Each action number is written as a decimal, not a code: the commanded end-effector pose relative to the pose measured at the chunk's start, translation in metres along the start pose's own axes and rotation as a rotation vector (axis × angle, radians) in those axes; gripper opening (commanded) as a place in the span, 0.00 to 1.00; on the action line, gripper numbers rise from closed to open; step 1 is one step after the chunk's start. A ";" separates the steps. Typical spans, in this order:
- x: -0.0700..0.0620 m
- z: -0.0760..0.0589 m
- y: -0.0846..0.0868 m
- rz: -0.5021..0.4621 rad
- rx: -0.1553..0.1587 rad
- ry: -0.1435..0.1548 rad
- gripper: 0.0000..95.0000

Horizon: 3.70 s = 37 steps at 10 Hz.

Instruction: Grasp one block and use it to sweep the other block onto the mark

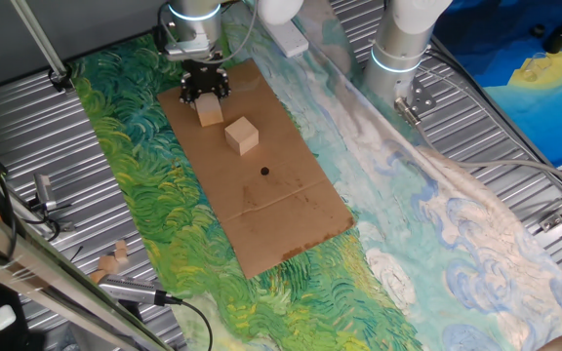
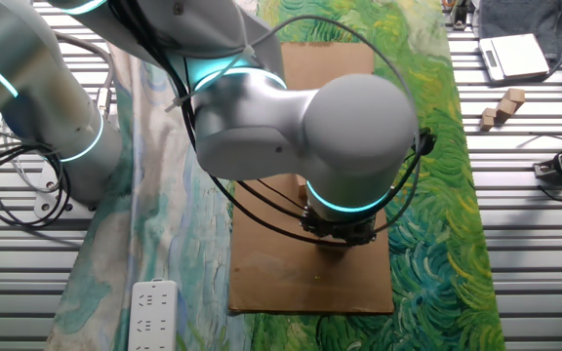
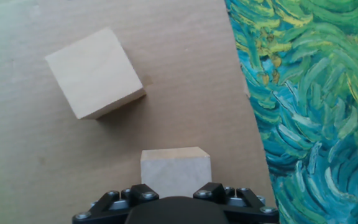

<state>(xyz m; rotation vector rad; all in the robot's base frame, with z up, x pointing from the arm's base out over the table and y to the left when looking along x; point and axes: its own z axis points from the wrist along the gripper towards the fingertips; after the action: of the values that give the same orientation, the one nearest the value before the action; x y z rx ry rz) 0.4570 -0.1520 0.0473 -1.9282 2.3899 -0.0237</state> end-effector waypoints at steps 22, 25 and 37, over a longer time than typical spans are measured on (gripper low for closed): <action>-0.056 -0.012 0.032 0.035 -0.041 -0.006 0.00; -0.069 -0.010 0.036 0.047 -0.040 0.002 0.00; -0.141 -0.012 0.038 0.085 -0.035 0.022 0.00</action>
<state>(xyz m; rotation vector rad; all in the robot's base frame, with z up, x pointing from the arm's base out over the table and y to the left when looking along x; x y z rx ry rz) 0.4485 -0.0058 0.0643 -1.8516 2.5012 0.0027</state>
